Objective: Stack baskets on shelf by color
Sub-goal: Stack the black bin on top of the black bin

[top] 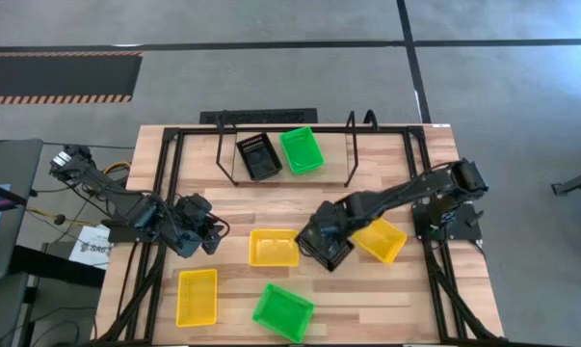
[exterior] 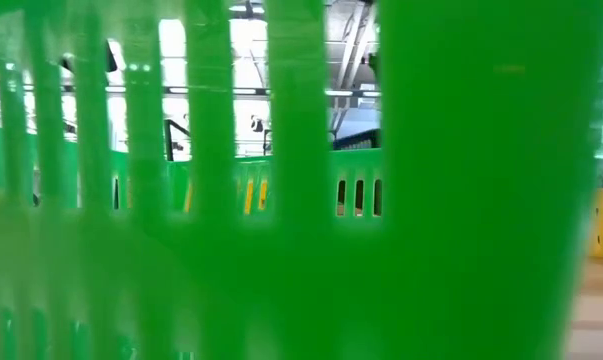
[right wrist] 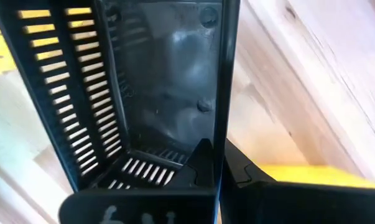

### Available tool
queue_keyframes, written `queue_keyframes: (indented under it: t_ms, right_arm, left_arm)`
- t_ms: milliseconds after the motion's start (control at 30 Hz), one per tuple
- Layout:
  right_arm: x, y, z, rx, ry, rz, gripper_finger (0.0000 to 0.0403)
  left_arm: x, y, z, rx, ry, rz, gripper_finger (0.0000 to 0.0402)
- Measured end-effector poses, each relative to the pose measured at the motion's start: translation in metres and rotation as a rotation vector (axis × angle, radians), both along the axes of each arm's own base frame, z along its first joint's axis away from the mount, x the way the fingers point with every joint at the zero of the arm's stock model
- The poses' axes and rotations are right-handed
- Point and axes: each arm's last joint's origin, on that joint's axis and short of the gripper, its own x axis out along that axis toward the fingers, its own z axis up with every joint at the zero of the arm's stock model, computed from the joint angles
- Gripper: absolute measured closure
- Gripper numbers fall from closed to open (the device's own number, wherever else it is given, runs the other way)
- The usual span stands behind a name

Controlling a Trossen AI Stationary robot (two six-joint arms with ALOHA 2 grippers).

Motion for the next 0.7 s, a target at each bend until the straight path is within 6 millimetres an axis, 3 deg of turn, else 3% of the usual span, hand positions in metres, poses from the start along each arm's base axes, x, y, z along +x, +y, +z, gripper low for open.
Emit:
queue_keyframes:
  t_ms: [233, 367, 700]
  right_arm:
    - [0.004, -0.024, 0.000, 0.003, 0.004, 0.010, 0.0399]
    - [0.004, -0.033, 0.000, 0.014, 0.011, 0.028, 0.0377]
    - [0.005, -0.040, 0.000, 0.014, 0.012, 0.028, 0.0349]
  left_arm:
    - [0.000, 0.000, 0.000, -0.005, -0.017, 0.025, 0.0276]
    - [0.000, 0.000, 0.000, -0.018, -0.024, 0.044, 0.0276]
    - [0.006, -0.003, 0.004, -0.033, -0.087, 0.025, 0.0276]
